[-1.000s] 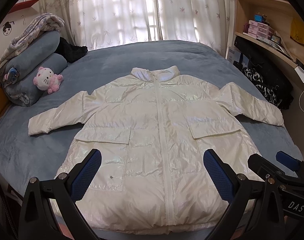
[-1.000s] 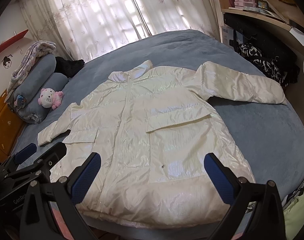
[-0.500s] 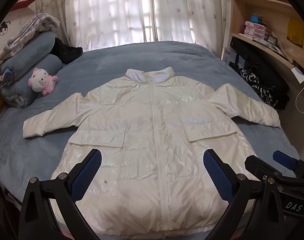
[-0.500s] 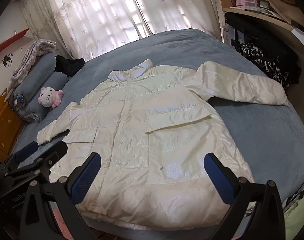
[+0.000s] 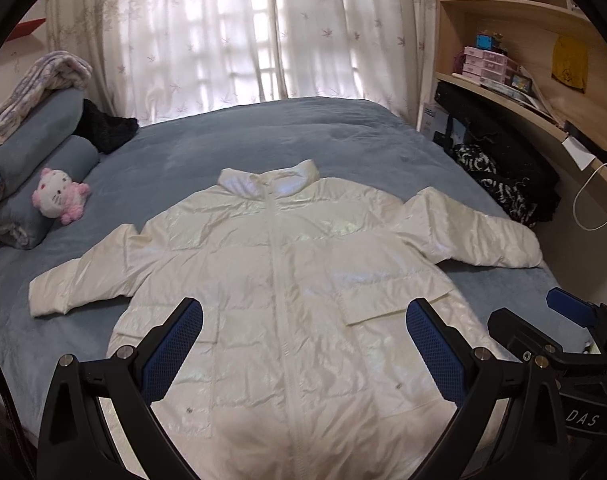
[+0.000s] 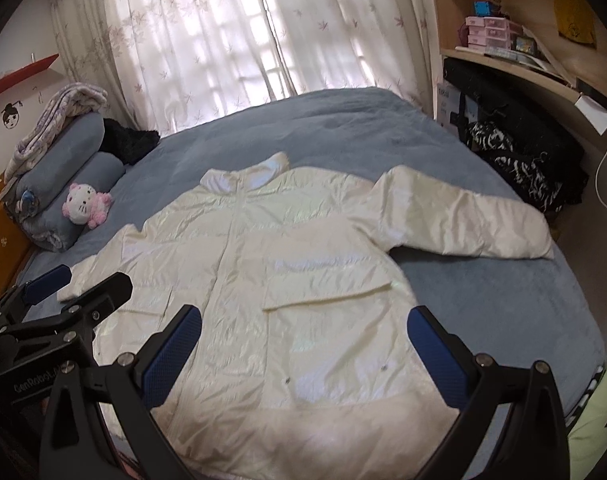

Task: Fold large clothes
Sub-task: 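Grasp the jacket sleeve with the right gripper and lift it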

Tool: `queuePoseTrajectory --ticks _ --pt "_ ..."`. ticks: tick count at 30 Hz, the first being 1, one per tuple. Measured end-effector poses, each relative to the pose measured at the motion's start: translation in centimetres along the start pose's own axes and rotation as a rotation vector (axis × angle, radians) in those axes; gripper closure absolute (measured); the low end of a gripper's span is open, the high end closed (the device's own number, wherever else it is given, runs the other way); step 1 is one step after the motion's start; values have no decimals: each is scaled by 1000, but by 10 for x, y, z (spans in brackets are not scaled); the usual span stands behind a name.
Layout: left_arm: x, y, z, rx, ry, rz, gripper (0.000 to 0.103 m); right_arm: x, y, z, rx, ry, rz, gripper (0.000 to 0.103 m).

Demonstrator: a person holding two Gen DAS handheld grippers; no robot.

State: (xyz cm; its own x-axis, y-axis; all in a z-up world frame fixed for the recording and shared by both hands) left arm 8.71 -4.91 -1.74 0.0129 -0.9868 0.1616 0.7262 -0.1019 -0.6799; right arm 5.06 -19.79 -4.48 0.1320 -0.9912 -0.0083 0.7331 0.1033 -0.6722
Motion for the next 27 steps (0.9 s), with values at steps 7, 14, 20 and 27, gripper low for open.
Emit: queuePoseTrajectory --ticks 7,14,20,27 --pt "28 14 34 -53 -5 -143 2 30 -19 41 83 -71 -185 0" --pt "55 28 70 56 43 -130 2 95 -20 76 121 17 -213 0" --pt "85 83 89 49 71 -68 2 158 14 78 71 121 -235 0" --pt "104 176 69 -60 34 -38 2 244 83 34 -54 389 -206 0"
Point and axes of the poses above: each gripper's, at about its wrist camera, not at the fingertips, and y roughly the way its jaws point, x to its right, z to its top, the point moved 5 cm from there along y, roughly the way its jaws point, and after that the axes turned 12 degrees about -y, right-handed, at the moved point
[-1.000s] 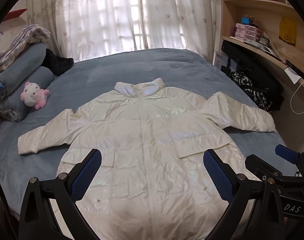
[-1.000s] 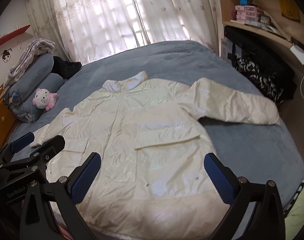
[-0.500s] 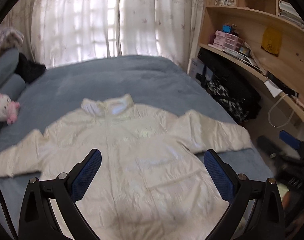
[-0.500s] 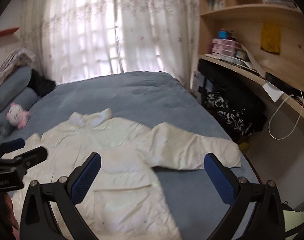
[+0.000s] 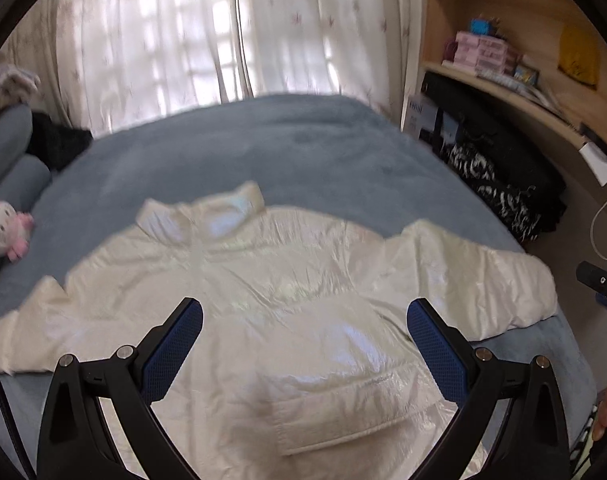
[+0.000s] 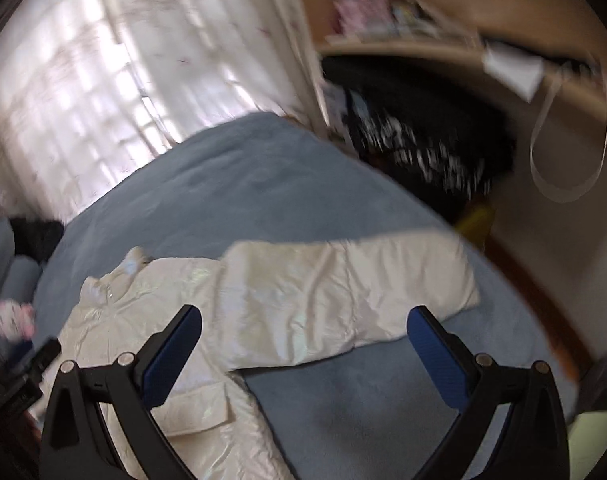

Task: Fold large clothes
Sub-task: 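Grasp the jacket sleeve with the right gripper and lift it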

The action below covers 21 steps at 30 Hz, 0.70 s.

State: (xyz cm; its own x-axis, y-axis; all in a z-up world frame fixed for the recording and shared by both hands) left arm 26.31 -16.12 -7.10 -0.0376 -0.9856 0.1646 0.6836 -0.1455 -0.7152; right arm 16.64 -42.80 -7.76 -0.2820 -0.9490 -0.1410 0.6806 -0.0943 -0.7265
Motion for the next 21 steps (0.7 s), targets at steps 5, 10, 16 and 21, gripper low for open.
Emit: queuePoseTrajectory --ticks 5,10,16,21 --pt "1 55 -27 -97 -53 -3 2 55 66 -29 -113 156 -36 0" --pt "-2 96 -50 -156 -131 -12 2 93 116 -63 -207 325 -5 2" --pt "3 125 -56 -200 -122 20 2 112 137 -65 -148 438 27 4" --pt "8 128 -50 -237 -131 -30 28 124 148 -53 -127 482 -2 41"
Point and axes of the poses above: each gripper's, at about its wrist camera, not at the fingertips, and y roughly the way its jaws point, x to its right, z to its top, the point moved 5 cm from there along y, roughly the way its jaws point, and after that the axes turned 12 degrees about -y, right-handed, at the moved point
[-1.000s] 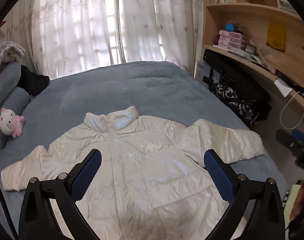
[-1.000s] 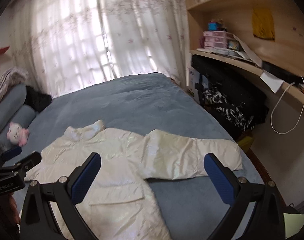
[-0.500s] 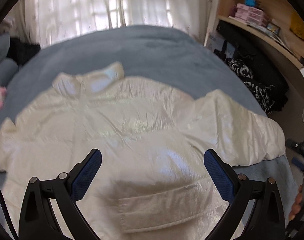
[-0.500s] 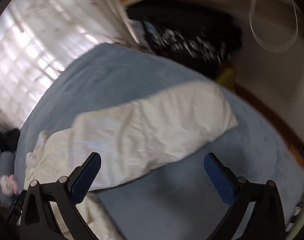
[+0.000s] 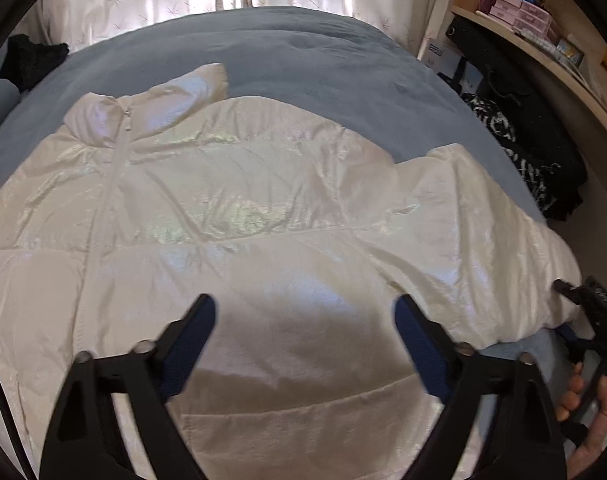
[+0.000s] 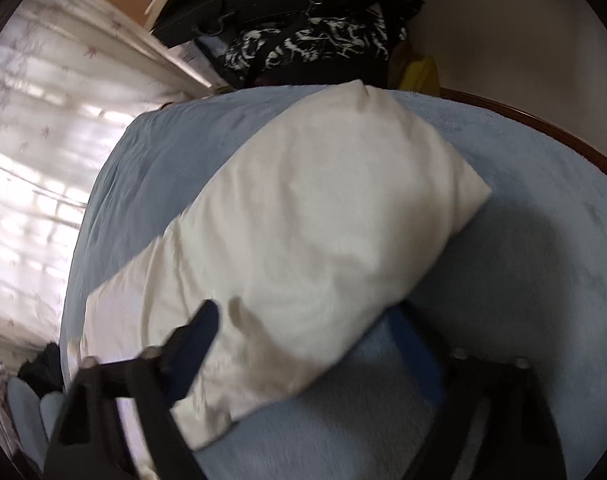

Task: Fold large clothes
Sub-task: 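Grasp the jacket sleeve with the right gripper and lift it, then fold the sleeve across the jacket front with the right gripper and release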

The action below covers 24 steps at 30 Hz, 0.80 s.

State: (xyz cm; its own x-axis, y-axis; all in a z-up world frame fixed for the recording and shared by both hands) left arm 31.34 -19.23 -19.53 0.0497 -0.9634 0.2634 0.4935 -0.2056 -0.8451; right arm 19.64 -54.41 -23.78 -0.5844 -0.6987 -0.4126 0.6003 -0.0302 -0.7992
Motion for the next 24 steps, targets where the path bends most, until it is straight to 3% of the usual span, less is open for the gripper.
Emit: queuePoseTrajectory --ticks 1,2,3,4,6,10,15,20,24 --pt "1 -2 1 -3 1 -12 35 -2 0 4 -3 -13 -9 58" --pt "2 -3 2 -9 3 -17 49 -4 -1 7 -5 -25 -5 67" --pt "2 -5 3 -18 6 -24 63 -8 -5 10 3 -38 13 86" --pt "1 -9 4 -22 5 -30 68 -12 -11 13 20 -49 22 92" --pt "-5 -19 6 -12 1 -38 78 -28 -33 19 89 -110 12 94" --pt "-21 -49 11 43 7 -45 80 -89 -90 24 221 -267 52 95" --pt "-58 -97 15 138 36 -14 82 -203 -163 0 354 -516 177 95" --pt "-105 -132 19 187 7 22 82 -306 -183 -62 370 -781 258 94" --pt "-150 -148 20 211 -36 57 82 -362 -149 -129 284 -950 272 94"
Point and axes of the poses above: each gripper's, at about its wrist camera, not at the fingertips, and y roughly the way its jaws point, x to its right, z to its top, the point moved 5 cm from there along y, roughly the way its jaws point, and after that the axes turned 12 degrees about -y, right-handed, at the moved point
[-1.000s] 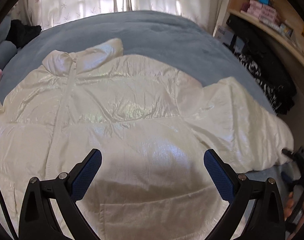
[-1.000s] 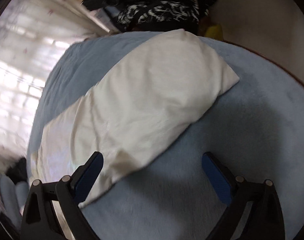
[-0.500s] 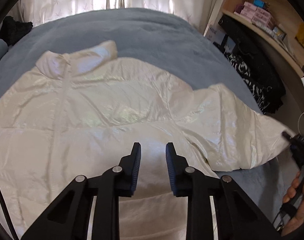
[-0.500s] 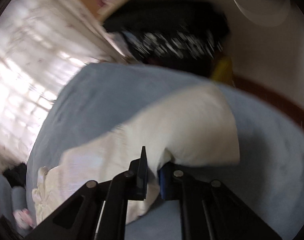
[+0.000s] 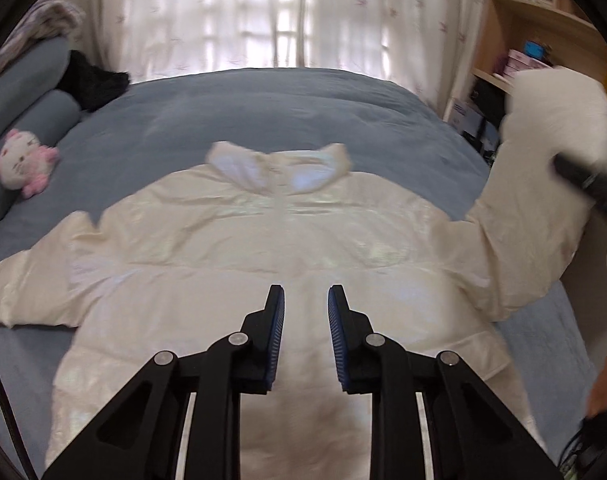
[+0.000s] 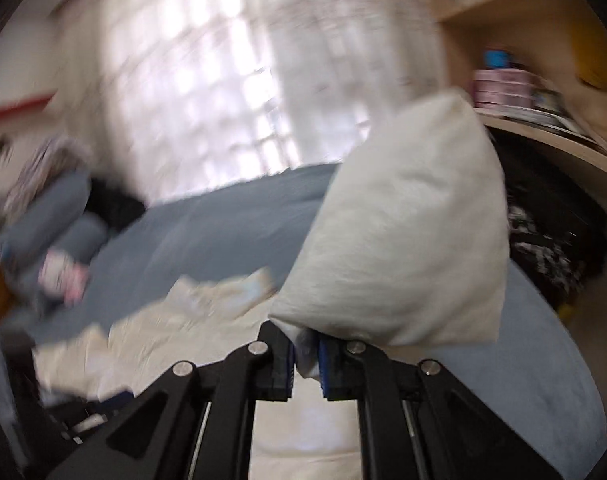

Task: Fold large clothes
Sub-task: 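Fold the sleeve across the jacket front with the right gripper and release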

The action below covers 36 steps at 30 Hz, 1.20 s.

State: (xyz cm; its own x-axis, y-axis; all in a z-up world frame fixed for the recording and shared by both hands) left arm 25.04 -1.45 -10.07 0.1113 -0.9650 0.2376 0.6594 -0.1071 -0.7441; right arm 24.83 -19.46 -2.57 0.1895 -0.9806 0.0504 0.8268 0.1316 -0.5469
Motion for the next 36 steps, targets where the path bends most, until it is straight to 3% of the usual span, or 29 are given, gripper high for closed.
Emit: queuePoseTrajectory --ticks 6,9,12,17,19,22,24,27,29,36 --pt "-53 -1 -5 -17 -55 37 82 -92 61 -63 -194 -99 80 94" --pt "-71 3 -11 -31 -72 49 82 -114 85 -93 -288 -108 115 94" --pt "-79 9 -19 -55 -84 42 82 -125 95 -116 -357 -123 132 87" --pt "-75 18 -31 -109 -93 -48 78 -138 86 -126 -352 -145 166 59" --pt "-71 21 -36 -144 -108 -127 77 -139 79 -126 -331 -159 156 50" --pt "-67 25 -40 -182 -131 -196 69 -138 68 -127 -319 -160 172 50" --pt "-66 27 -42 -201 -153 -235 53 -131 58 -131 -313 -140 185 50" --pt "-67 30 -43 -247 -215 -339 46 -121 49 -141 -309 -92 202 50" --pt "-68 34 -44 -268 -247 -369 46 -113 45 -150 -315 -41 225 50" --pt "-66 67 -55 -342 -285 -313 46 -90 41 -181 -344 106 259 50"
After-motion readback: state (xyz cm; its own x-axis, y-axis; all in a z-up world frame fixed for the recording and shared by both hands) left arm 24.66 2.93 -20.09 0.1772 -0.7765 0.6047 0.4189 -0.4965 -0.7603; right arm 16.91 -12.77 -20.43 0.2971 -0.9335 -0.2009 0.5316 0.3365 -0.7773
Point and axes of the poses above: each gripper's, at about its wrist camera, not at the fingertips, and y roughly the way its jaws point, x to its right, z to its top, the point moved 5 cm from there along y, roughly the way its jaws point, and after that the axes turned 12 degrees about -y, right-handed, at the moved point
